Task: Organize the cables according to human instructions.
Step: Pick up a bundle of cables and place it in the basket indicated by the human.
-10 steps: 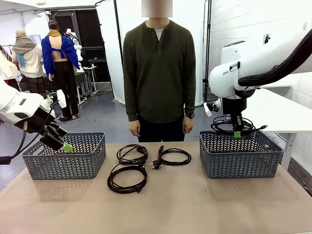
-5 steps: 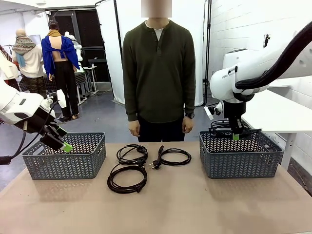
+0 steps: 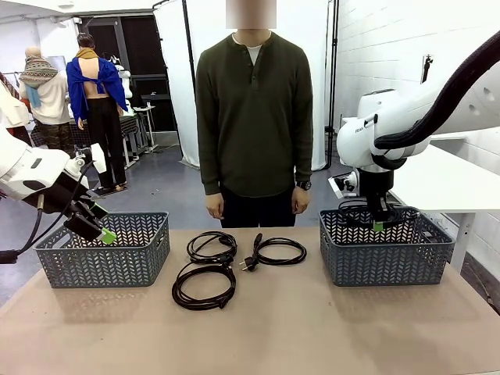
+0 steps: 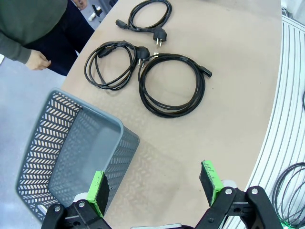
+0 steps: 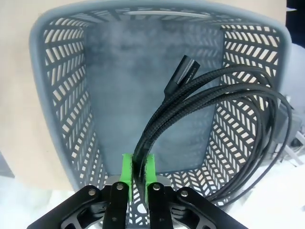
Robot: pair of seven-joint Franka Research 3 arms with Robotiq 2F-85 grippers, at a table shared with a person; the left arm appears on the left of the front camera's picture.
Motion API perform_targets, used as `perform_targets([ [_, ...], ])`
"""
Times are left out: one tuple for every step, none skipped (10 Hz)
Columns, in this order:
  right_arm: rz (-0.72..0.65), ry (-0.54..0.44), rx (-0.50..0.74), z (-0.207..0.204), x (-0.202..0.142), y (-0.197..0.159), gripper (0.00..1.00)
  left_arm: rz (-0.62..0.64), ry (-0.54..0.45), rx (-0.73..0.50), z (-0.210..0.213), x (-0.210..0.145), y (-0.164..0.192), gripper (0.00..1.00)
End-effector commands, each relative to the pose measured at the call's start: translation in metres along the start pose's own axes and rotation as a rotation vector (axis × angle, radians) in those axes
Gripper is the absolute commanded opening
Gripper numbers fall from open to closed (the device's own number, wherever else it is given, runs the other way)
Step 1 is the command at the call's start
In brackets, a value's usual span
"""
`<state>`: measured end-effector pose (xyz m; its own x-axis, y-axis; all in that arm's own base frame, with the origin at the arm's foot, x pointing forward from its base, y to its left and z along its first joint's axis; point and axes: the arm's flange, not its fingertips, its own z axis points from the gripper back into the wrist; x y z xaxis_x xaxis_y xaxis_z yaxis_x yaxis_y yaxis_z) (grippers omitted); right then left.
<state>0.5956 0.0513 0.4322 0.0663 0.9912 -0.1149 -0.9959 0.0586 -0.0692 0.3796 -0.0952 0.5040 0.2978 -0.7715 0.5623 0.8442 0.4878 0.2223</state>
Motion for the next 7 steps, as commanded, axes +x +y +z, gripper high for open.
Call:
perform_targets([
  [0.046, -0.036, -0.003, -0.004, -0.004, -0.004, 0.13, -0.003, -0.013, -0.012, -0.001, -0.002, 0.002, 1.00],
  [0.046, -0.041, 0.003, -0.005, -0.005, -0.007, 0.33, -0.003, -0.013, -0.012, -0.001, -0.002, 0.002, 1.00],
  [0.041, -0.040, 0.014, -0.006, -0.005, -0.009, 0.52, -0.003, -0.013, -0.012, -0.001, -0.002, 0.002, 1.00],
  [0.042, -0.054, 0.033, -0.003, -0.005, -0.008, 0.72, -0.003, -0.013, -0.012, -0.001, -0.002, 0.002, 1.00],
  [0.036, -0.046, 0.039, 0.003, -0.005, -0.007, 0.91, -0.003, -0.013, -0.012, -0.001, -0.002, 0.002, 1.00],
  [0.032, -0.047, 0.040, 0.008, -0.005, -0.006, 1.00, -0.003, -0.013, -0.012, -0.001, -0.002, 0.002, 1.00],
  [0.032, -0.045, 0.045, 0.012, -0.005, -0.007, 1.00, -0.003, -0.013, -0.012, -0.001, -0.002, 0.002, 1.00],
])
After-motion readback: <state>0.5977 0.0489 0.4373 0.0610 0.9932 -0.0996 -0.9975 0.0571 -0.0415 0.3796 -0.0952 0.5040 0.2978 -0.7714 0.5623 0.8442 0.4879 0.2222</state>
